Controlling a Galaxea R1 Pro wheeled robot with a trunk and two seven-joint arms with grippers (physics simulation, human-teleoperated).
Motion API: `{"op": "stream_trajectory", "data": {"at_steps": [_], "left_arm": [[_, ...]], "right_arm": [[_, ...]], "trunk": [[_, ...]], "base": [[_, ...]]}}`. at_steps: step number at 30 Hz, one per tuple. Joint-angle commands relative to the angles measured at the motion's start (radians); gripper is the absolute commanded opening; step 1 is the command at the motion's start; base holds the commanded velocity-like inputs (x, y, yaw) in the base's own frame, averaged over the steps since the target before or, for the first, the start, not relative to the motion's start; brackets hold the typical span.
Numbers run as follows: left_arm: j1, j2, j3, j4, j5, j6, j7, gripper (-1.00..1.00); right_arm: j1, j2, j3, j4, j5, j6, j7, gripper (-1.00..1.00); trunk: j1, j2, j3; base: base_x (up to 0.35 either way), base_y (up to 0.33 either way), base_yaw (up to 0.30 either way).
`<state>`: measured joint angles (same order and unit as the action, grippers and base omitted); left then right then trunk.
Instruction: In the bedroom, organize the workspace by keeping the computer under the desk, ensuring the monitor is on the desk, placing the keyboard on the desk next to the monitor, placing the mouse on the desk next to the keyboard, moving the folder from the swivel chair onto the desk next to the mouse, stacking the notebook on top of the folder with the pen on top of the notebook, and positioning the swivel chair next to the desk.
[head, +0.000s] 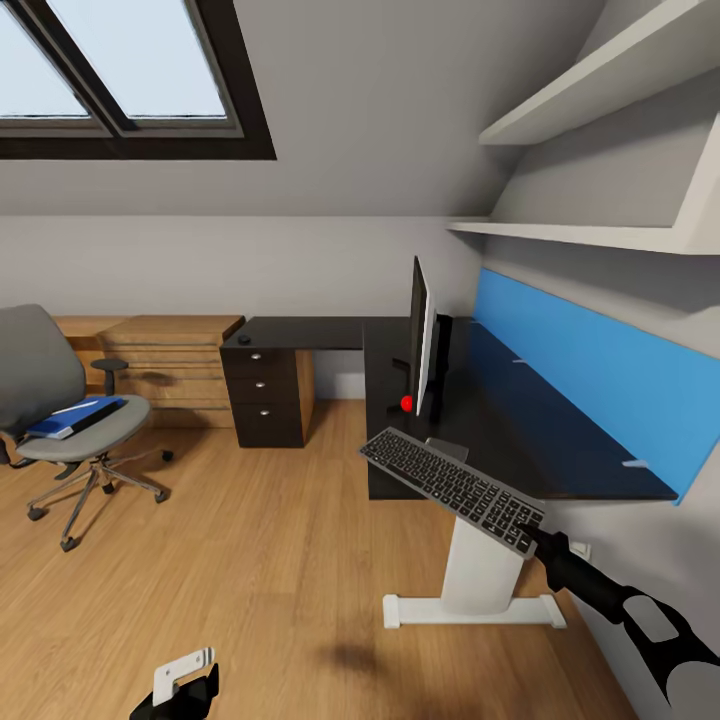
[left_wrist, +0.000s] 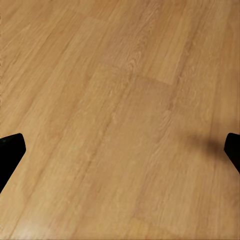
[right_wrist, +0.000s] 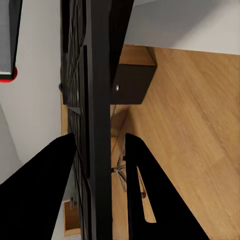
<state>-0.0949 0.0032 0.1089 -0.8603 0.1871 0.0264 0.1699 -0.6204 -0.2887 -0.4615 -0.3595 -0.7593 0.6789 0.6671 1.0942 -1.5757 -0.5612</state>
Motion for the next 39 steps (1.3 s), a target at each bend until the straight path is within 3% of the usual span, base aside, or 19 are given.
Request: {"op": "stream_trajectory", "data": {"at_steps": [1, 18, 39], "left_arm": [[0.0, 0.0, -0.001, -0.001, 0.009, 0.003, 0.003, 1.0], [0.0, -0.002, -0.003, 0.0, 0.008, 0.003, 0.003, 1.0], [0.0, 0.0, -0.001, 0.001, 0.009, 0.003, 0.003, 1.0]], "right_arm": [[-0.001, 0.0, -0.005, 0.001, 0.001, 0.005, 0.001, -1.0], [-0.001, 0.0, -0.005, -0.001, 0.001, 0.006, 0.001, -1.0], [-0.001, 0.0, -0.005, -0.001, 0.001, 0.005, 0.0, -1.0]], "trunk": [[-0.004, 0.007, 0.002], [-0.069, 0.126, 0.055], [-0.069, 0.126, 0.055]], "base": [[0.0, 0.0, 0.0], [0.0, 0.0, 0.0], [-0.054, 0.057, 0.0]]}}
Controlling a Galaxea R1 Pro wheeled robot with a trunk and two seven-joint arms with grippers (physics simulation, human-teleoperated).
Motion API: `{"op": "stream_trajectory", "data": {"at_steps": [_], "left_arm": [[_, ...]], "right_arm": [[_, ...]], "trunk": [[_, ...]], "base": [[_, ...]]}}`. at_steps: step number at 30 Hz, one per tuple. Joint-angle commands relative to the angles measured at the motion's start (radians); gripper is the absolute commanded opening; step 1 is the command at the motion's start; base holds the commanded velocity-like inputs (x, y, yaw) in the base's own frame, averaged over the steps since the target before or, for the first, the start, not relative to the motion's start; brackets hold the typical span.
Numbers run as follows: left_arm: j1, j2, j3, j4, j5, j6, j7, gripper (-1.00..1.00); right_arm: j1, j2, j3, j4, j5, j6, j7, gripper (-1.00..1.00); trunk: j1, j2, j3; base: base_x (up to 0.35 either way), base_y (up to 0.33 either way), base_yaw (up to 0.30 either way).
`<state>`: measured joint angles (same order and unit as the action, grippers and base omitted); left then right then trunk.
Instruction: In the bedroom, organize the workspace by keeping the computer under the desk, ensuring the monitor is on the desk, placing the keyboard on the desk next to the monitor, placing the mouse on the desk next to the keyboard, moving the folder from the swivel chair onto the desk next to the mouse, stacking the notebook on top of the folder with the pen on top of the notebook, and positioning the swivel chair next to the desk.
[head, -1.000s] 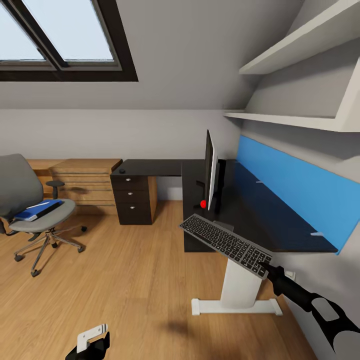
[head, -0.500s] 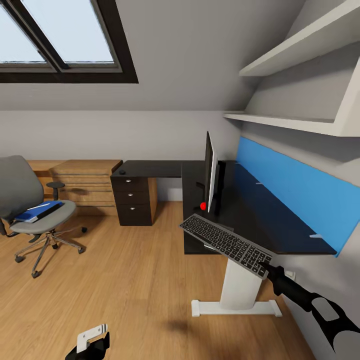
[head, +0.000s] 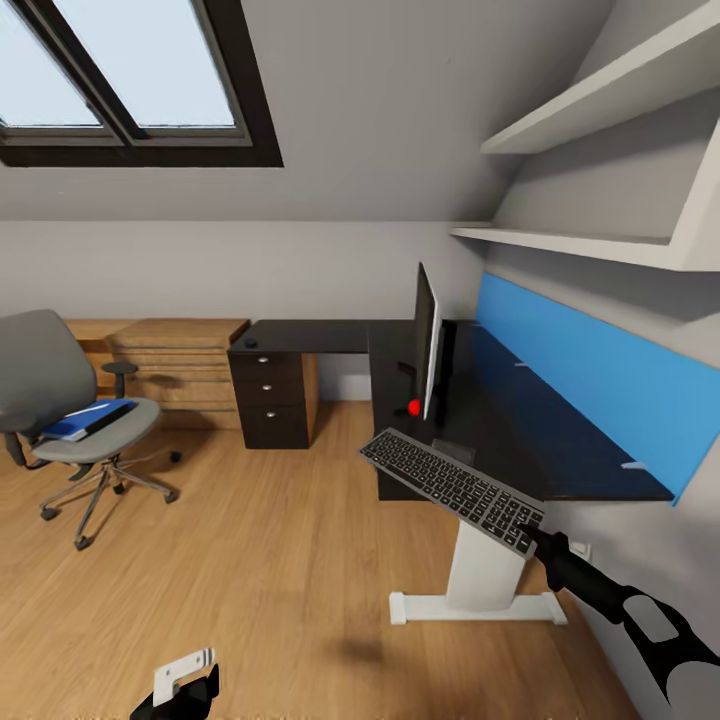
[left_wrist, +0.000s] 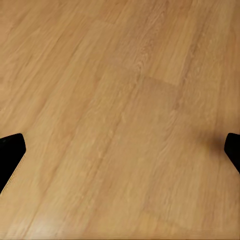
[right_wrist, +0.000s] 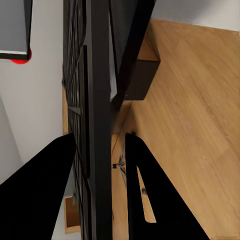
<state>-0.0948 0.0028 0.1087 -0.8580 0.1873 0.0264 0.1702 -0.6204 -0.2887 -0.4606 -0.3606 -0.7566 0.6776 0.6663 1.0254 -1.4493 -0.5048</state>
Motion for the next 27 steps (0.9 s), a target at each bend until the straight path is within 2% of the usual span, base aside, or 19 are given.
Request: {"op": "stream_trajectory", "data": {"at_steps": [1, 14, 20, 23, 26, 27], "left_arm": [[0.0, 0.0, -0.001, -0.001, 0.009, 0.003, 0.003, 1.0], [0.0, -0.001, -0.004, 0.0, 0.007, 0.004, 0.003, 1.0], [0.0, -0.004, -0.006, 0.002, 0.007, 0.003, 0.002, 1.0], [0.0, -0.004, -0.006, 0.013, 0.008, 0.003, 0.001, 1.0], [0.0, -0.004, -0.006, 0.033, 0.008, 0.002, 0.001, 1.0], [0.0, -0.004, -0.006, 0.037, 0.008, 0.002, 0.001, 1.0]], "right_arm": [[-0.001, 0.0, -0.006, 0.0, -0.001, 0.007, 0.001, -1.0], [-0.001, 0.006, -0.004, 0.0, -0.001, 0.007, 0.002, -1.0], [-0.001, 0.04, -0.003, -0.002, 0.002, 0.005, 0.002, -1.0], [-0.001, 0.07, -0.002, -0.005, 0.004, -0.013, 0.001, -1.0], [-0.001, 0.107, 0.001, -0.014, 0.034, -0.052, 0.001, -1.0], [-0.001, 0.124, 0.004, -0.016, 0.056, -0.069, 0.001, -1.0]], "trunk": [[0.0, -0.001, -0.001], [0.0, -0.001, -0.001], [0.0, -0.001, -0.001], [0.0, -0.001, -0.001], [0.0, -0.001, -0.001], [0.0, -0.001, -0.001]], "base": [[-0.196, 0.217, 0.0], [-0.202, 0.228, 0.0], [-0.124, 0.124, 0.0], [-0.034, 0.03, 0.0], [-0.011, 0.01, 0.0], [-0.005, 0.004, 0.0]]}}
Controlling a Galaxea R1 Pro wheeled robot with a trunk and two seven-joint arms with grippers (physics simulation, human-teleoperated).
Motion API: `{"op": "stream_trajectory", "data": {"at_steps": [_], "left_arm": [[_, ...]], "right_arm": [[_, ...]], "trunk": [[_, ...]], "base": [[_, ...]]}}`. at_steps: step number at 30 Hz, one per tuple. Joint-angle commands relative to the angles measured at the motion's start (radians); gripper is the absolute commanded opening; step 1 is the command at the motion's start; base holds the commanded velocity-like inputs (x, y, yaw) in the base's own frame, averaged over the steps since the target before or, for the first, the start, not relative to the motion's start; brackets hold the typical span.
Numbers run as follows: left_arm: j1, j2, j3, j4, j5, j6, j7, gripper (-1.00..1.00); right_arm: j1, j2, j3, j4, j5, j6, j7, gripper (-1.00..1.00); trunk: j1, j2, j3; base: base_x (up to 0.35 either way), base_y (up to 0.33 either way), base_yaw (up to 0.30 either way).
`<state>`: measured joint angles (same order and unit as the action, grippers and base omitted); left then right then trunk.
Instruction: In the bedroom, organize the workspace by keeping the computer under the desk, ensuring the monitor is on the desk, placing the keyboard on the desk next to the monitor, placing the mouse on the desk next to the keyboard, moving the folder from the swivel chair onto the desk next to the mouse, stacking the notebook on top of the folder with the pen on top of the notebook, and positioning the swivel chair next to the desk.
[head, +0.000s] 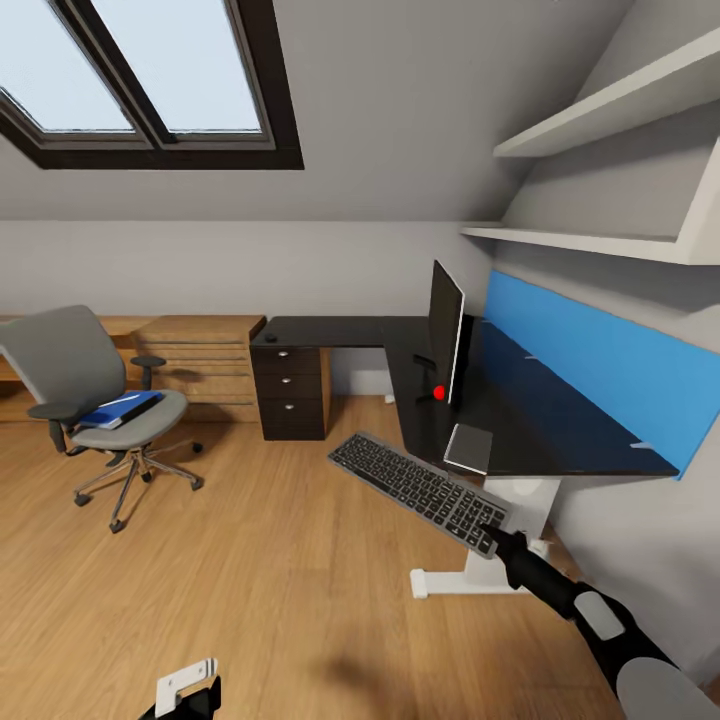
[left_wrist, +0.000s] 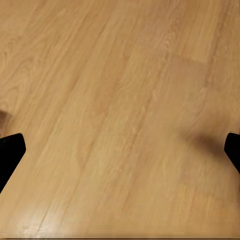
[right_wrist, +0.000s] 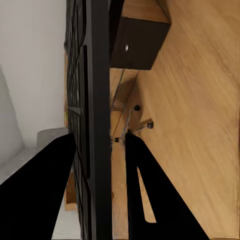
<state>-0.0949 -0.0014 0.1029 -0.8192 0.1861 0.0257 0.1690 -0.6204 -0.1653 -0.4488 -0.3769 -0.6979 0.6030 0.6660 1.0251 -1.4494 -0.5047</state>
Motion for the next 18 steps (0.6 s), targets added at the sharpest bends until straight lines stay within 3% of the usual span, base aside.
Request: {"op": "stream_trajectory", "data": {"at_steps": [1, 2, 5, 12, 15, 18], "left_arm": [[0.0, 0.0, 0.0, 0.004, 0.01, 0.002, 0.002, 1.0], [0.0, 0.0, 0.0, 0.008, 0.01, 0.002, 0.003, 1.0], [0.0, 0.0, 0.0, 0.026, 0.01, -0.004, 0.003, 1.0], [0.0, 0.0, 0.0, 0.036, 0.01, -0.063, 0.003, 1.0], [0.0, 0.0, 0.001, 0.037, 0.011, -0.067, 0.002, 1.0], [0.0, 0.0, 0.003, 0.037, 0.012, -0.068, 0.0, 1.0]], "right_arm": [[-0.001, 0.018, -0.005, -0.002, 0.021, -0.011, 0.0, -1.0], [-0.001, 0.027, -0.004, -0.004, 0.032, -0.019, -0.002, -1.0], [-0.002, 0.085, -0.002, -0.04, 0.068, -0.061, -0.033, -1.0], [-0.002, 0.218, -0.001, -0.158, 0.081, -0.097, -0.165, -1.0], [-0.002, 0.248, -0.001, -0.182, 0.08, -0.145, -0.178, -1.0], [-0.002, 0.259, -0.001, -0.19, 0.077, -0.203, -0.182, -1.0]], "trunk": [[0.0, -0.001, -0.001], [0.0, -0.001, -0.001], [0.0, -0.001, -0.001], [0.0, -0.001, -0.001], [0.0, -0.001, -0.001], [0.0, -0.001, -0.001]], "base": [[-0.003, 0.003, 0.0], [-0.003, 0.002, 0.0], [-0.001, 0.001, 0.0], [0.0, 0.0, 0.0], [0.0, 0.0, 0.0], [0.0, 0.0, 0.0]]}}
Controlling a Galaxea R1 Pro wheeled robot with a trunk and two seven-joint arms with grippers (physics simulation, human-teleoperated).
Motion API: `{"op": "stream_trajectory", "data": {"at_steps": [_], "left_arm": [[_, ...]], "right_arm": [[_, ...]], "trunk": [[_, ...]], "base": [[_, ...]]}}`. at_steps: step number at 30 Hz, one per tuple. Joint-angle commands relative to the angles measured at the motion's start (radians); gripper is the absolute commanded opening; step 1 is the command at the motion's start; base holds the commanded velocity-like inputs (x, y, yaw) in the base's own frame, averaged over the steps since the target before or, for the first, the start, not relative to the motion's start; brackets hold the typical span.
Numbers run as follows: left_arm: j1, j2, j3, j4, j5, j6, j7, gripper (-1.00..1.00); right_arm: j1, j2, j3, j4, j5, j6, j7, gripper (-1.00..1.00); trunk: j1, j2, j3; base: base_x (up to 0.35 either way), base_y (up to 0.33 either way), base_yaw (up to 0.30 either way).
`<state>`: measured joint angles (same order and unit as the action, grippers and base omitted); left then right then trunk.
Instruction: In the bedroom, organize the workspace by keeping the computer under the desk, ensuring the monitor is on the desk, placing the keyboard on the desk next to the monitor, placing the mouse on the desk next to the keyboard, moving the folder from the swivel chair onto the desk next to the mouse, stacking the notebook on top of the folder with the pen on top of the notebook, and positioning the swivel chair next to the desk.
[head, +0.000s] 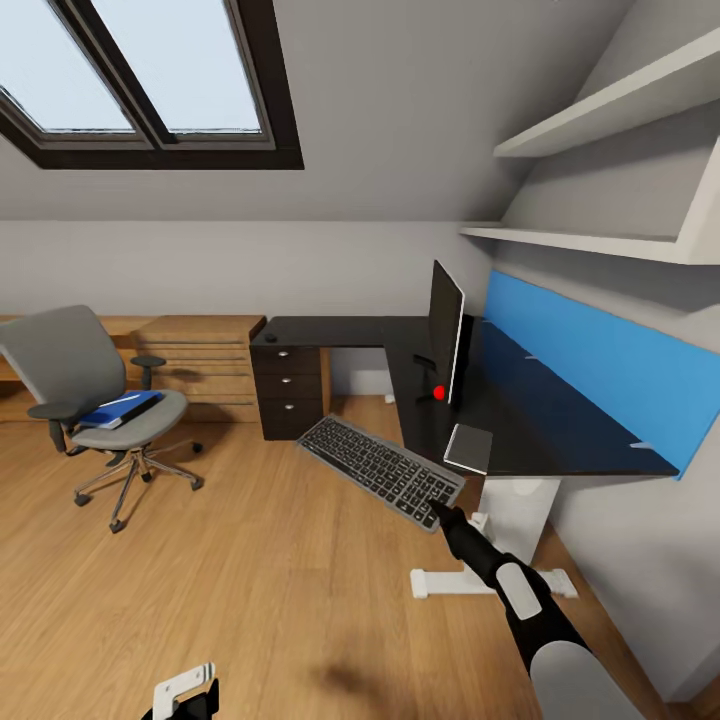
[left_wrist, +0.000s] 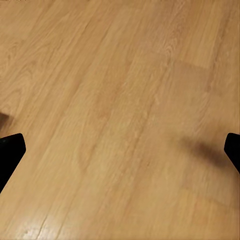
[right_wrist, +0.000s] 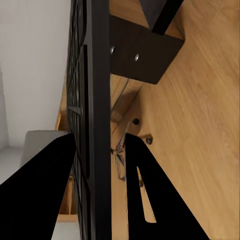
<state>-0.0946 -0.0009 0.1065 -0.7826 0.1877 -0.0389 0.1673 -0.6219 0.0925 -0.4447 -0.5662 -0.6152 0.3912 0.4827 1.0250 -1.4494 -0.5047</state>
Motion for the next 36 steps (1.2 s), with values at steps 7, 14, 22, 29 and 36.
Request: {"op": "stream_trajectory", "data": {"at_steps": [7, 14, 22, 29, 36], "left_arm": [[0.0, 0.0, 0.001, 0.013, 0.015, -0.007, -0.003, 1.0], [0.0, -0.001, 0.002, 0.038, 0.015, -0.007, -0.003, 1.0], [0.0, -0.001, 0.002, 0.043, 0.016, -0.008, -0.003, 1.0], [0.0, -0.001, 0.002, 0.056, 0.016, -0.036, -0.003, 1.0], [0.0, -0.001, 0.001, 0.069, 0.015, -0.052, -0.003, 1.0]], "right_arm": [[-0.001, 0.012, -0.009, -0.002, -0.009, -0.034, 0.032, -1.0], [0.0, 0.01, -0.009, 0.03, -0.011, -0.03, 0.133, -1.0], [0.0, 0.006, -0.009, 0.052, -0.014, -0.028, 0.162, -1.0], [0.0, 0.007, -0.01, 0.054, -0.015, -0.029, 0.165, -1.0], [0.0, -0.004, -0.007, 0.054, -0.008, -0.027, 0.196, -1.0]], "trunk": [[0.0, -0.001, -0.001], [0.0, -0.001, -0.001], [0.0, -0.001, -0.001], [0.0, -0.001, -0.001], [0.0, -0.001, -0.001]], "base": [[0.0, 0.0, 0.0], [0.0, 0.0, 0.0], [0.0, 0.0, 0.0], [0.0, 0.0, 0.0], [0.0, 0.0, 0.0]]}}
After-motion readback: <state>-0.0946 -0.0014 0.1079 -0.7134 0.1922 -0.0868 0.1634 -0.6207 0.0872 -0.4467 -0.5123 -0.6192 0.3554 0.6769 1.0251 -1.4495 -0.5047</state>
